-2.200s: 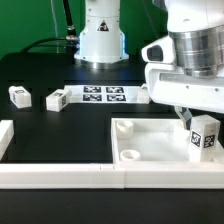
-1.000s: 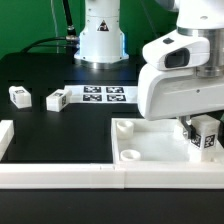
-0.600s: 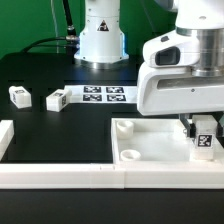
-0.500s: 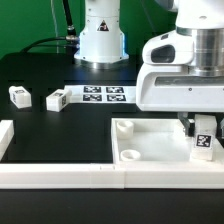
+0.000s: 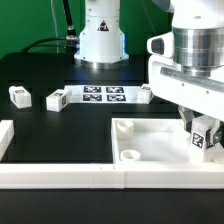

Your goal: Assemble square table

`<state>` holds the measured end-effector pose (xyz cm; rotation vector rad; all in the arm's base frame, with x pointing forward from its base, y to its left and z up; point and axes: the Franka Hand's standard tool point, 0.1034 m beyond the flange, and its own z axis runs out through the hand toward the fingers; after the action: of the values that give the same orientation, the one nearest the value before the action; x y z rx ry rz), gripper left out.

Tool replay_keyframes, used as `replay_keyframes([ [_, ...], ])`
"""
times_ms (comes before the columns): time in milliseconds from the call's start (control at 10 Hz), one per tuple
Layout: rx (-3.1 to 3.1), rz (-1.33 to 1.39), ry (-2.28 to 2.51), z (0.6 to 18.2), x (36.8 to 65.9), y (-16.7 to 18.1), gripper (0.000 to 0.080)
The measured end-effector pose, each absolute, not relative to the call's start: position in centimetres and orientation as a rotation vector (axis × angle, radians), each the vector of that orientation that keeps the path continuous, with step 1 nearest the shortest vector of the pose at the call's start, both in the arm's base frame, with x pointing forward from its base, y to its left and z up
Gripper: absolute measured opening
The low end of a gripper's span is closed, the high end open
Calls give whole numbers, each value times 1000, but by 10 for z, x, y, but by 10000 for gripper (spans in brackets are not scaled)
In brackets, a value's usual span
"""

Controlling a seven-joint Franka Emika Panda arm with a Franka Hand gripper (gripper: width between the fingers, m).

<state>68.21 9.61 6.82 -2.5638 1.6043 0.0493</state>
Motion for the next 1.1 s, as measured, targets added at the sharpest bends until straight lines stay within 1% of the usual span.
replay_keyframes([
  [400,-2310,90,1945,68,681,96,291],
  [500,-2004,139,2223,69,679,97,291],
  [700,-1680,159,2419,69,678,97,291],
  [1100,-1594,168,2473,68,677,97,291],
])
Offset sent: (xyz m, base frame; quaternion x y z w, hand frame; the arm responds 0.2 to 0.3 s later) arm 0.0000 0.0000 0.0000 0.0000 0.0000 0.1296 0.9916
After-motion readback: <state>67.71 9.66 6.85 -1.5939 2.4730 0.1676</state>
